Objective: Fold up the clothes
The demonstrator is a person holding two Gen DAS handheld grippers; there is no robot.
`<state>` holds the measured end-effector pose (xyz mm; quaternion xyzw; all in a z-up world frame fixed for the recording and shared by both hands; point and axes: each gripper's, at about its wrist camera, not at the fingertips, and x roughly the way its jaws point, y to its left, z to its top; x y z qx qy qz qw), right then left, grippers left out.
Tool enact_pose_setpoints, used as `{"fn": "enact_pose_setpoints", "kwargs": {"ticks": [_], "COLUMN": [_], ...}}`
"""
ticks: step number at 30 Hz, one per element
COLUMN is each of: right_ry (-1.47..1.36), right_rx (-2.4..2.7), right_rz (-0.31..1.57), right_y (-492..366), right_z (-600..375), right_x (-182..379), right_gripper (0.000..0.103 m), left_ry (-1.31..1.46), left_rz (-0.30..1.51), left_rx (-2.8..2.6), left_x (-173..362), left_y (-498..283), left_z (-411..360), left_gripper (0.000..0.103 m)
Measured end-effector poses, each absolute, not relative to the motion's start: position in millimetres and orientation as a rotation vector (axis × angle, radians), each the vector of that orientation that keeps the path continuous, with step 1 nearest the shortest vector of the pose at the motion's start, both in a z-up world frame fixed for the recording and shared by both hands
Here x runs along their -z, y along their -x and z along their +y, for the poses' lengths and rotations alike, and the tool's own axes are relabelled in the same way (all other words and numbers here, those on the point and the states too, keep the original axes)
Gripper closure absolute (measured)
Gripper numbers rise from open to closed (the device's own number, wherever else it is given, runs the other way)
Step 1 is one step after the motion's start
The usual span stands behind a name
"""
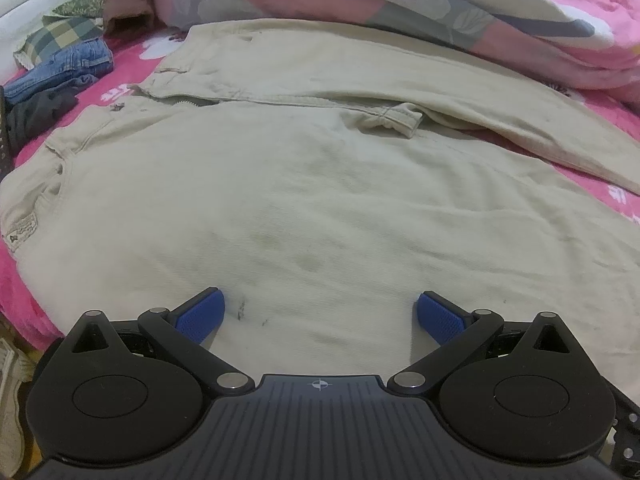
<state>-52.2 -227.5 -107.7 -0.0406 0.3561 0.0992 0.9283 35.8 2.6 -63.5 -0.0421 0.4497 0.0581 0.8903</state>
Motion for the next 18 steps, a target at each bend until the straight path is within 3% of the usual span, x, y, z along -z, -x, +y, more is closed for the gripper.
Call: {"fn": "enact_pose_setpoints", "kwargs": {"ticks": [18], "right_ry": [0.069], "right_rx": [-0.234], "right_rz": [0.717], "right_y": [49.4], "right_z": [-235.4], "right_x": [111.6], "right_gripper": [0.0], "left_ry": [0.067], "left_rz": [0.907], "left_rx": [-0.086], "left_x": [66.2], "left_y": [-40.5], "left_z": [5.3], "left_gripper": [0.0]}}
